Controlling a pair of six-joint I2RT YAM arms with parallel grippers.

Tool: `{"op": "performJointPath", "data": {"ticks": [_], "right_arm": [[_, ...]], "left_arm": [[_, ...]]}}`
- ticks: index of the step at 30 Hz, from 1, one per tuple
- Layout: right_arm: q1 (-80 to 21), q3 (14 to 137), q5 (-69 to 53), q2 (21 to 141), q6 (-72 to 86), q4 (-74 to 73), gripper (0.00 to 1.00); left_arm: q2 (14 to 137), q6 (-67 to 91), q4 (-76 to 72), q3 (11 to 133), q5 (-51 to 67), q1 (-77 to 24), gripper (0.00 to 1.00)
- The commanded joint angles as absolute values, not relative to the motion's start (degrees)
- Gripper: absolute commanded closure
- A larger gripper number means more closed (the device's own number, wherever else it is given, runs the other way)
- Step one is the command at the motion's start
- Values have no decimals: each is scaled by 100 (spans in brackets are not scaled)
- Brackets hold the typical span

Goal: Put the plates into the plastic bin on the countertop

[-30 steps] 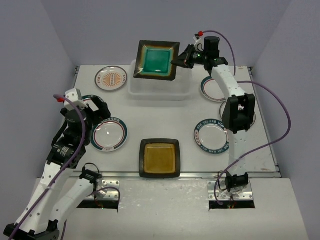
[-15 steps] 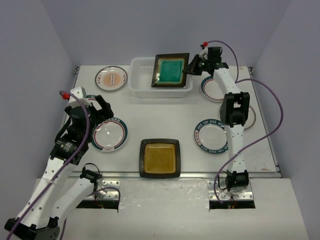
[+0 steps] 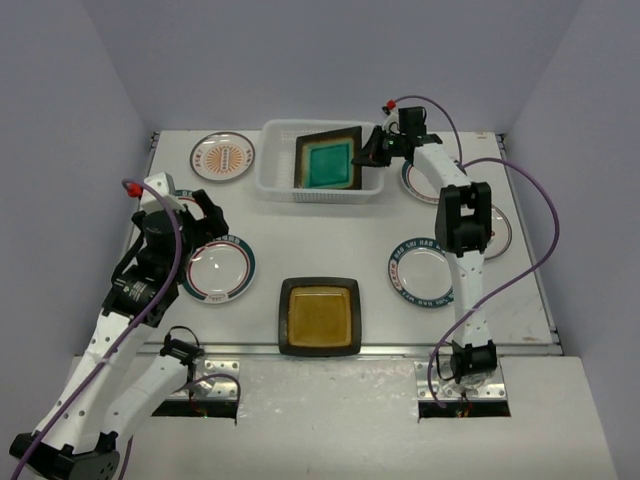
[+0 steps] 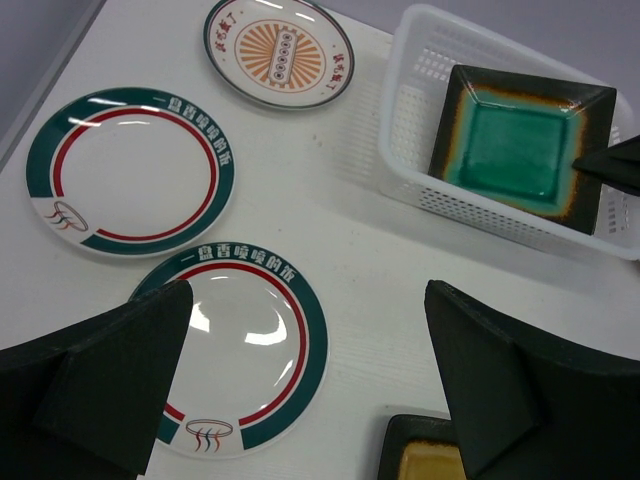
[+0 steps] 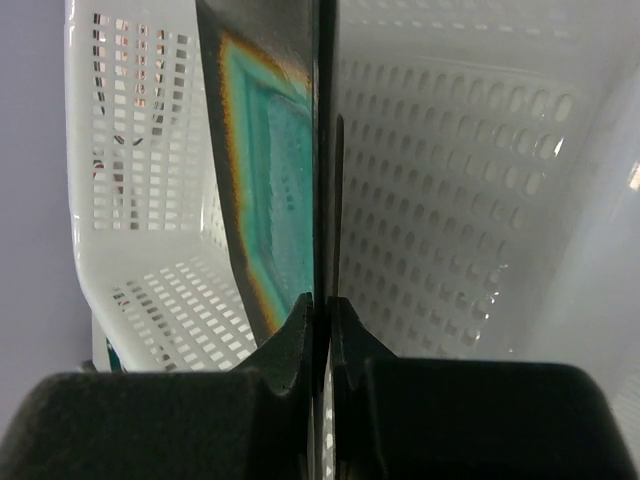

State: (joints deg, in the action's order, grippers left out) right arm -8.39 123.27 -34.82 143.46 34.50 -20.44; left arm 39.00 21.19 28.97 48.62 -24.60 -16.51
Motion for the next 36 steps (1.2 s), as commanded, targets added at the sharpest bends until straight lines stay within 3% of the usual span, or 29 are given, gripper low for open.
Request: {"op": "performJointPath", "data": {"ticks": [1,5,9,18,22,29,31,36], "right_arm": [[-872,12779,-3876,13727,3518,-1857,100],[-896,12370,-3853,13404,3296,-2150,100],[-896,11195,-3625,12721,3080,-2118,100],[-896,11051,-3642,12393,2620,-2892,100],[-898,10966,-3507,12403,2610,-2959,90],[-980,10778,-3112,12224,2732,-2970,84],[-1063,10863,-2911,12295,2742,-3075,63],[-1124,10905,-2645,12272,2828,-3210,54]], "left_arm": [[3791,2071,2677,4866,-2394,-1630,0],[3779,2065,2672,4863,-2344,-1635,0],[3779,2065,2672,4860,-2326,-1635,0],[3736,2073,2671,4860,-2276,-1627,0],[3727,2074,2679,4852,-2294,-1635,0],[3718,2074,2680,4860,-2293,-1635,0],[3718,2074,2672,4860,-2303,-1635,0],[3718,2074,2673,4860,-2302,-1635,0]]}}
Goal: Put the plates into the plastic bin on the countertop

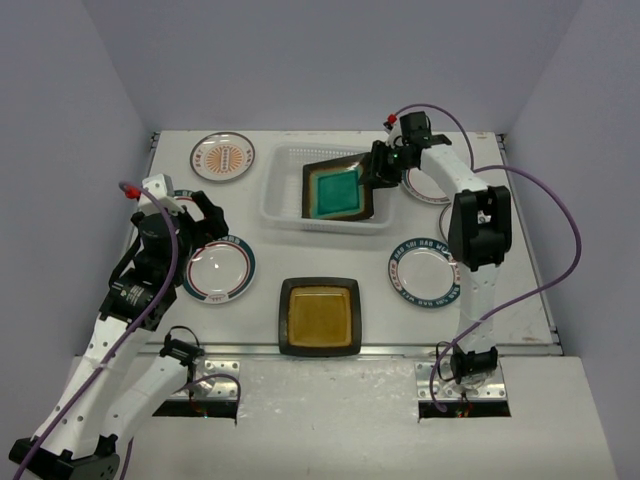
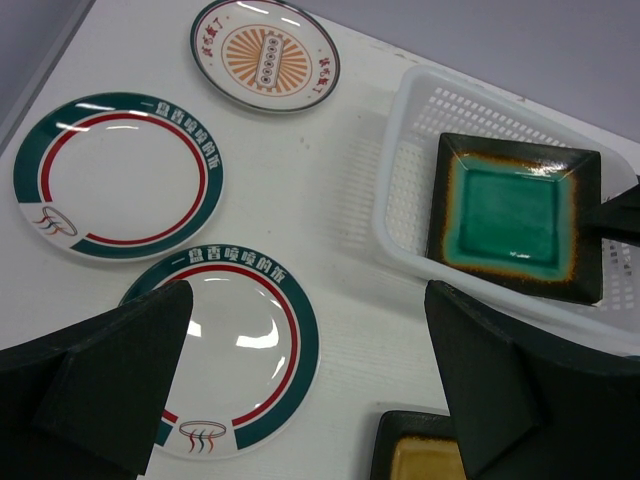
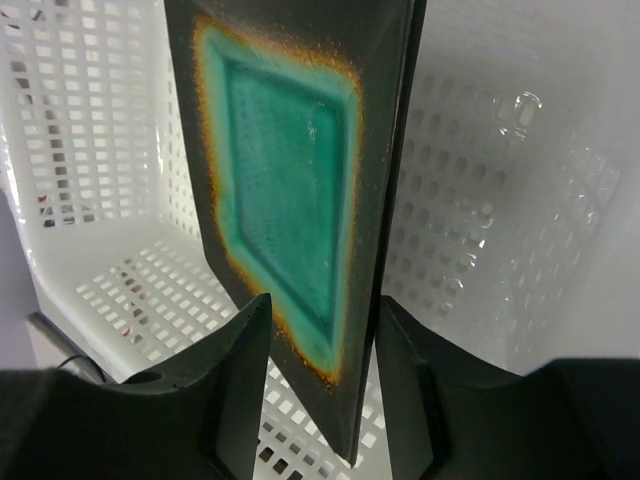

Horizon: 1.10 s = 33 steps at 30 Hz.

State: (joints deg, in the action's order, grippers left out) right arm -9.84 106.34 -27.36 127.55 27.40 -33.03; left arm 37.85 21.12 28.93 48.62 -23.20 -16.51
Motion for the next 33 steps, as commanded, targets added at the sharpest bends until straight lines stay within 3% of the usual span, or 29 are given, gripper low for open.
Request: {"op": "performJointPath", "data": {"ticks": [1,6,8,10,13,19,24,28,33], "right_arm": [[-1125,10960,-2590,12246,2830,-3269,54],[-1143,11232,-2299,11993,2798,-3497,56],[-1151,11329,-2084,11866,2776,-3644,52],[-1156,11386,-1874,11687,2764,-3759,26],[-1177,11342,-1584,11274,2677,-3830,2],[-1459,10826,-1918,10052,2268,-3967,1],[-1485,8109,-3139,8086,2345,-2789,1],[-1485,6849,-3843,7035,2506,-2221,1],[-1485,6081,-4321,6534,2582,-1989,1]], "left_arm": [[3706,2074,2672,4860,-2303,-1635,0],[3718,2074,2681,4860,-2288,-1635,0],[3727,2074,2677,4860,-2285,-1630,0],[3731,2074,2672,4864,-2285,-1635,0],[3774,2083,2685,4869,-2276,-1635,0],[4063,2545,2917,4850,-1395,-1626,0],[4793,3798,2468,3733,1097,-1640,0],[5247,4186,2008,2827,1305,-1707,0],[5404,4531,1462,2068,1548,-2058,0]]}}
